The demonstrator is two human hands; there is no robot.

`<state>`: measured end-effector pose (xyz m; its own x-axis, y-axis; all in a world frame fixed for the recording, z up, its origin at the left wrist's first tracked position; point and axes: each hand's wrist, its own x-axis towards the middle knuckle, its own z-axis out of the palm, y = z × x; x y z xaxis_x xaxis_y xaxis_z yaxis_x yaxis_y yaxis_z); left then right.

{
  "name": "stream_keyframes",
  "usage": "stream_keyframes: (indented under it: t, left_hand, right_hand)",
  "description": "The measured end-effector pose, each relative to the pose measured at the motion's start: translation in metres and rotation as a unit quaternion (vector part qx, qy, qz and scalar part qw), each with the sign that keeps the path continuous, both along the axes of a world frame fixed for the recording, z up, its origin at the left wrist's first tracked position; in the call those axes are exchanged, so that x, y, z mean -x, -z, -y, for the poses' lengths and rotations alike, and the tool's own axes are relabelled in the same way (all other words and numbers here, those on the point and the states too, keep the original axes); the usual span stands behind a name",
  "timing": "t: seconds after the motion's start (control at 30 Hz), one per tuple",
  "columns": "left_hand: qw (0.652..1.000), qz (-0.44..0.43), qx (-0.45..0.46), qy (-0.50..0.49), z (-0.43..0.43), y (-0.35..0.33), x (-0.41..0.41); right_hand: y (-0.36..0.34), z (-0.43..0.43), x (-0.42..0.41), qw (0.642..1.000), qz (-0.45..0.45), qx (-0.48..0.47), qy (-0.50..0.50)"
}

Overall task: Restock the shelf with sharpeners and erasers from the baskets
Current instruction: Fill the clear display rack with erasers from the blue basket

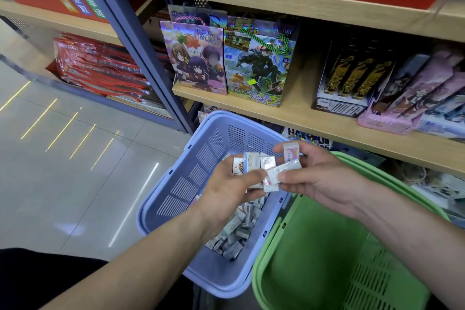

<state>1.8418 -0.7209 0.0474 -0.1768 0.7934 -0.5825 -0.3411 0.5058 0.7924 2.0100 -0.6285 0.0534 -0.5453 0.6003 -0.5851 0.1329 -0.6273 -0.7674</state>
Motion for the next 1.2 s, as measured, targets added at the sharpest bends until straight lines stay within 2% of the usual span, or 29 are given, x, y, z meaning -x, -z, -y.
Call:
stream_keyframes:
  t: [0.13, 0.4, 0.53, 0.8, 0.97, 1.2]
  left_hand:
    - [0.999, 0.042, 0.001, -0.008, -0.001, -0.002, 0.002]
    - [0.999, 0.046, 0.014, 0.015, -0.003, -0.003, 0.007]
    - [0.996, 0.084, 0.014, 0.001, -0.003, -0.003, 0.008]
    - [0.998, 0.064, 0.01, 0.013, -0.004, -0.004, 0.008]
    - [0.994, 0.109, 0.018, -0.007, -0.004, -0.003, 0.008]
    - [0.996, 0.086, 0.001, -0.014, -0.004, -0.003, 0.006]
  right_hand:
    - [-0.001, 0.002, 0.0, 1.0, 0.009, -0.01, -0.006]
    - [0.0, 0.001, -0.001, 1.0, 0.01, -0.026, -0.006]
    - [0.0, 0.003, 0.0, 1.0, -0.004, -0.019, 0.007]
    - [0.001, 0.01, 0.004, 0.998, -0.013, -0.028, 0.052]
    - [-0.002, 0.013, 0.007, 0.997, 0.026, -0.064, 0.037]
    - [-0.005, 0.014, 0.012, 0.987, 0.107, -0.118, -0.022]
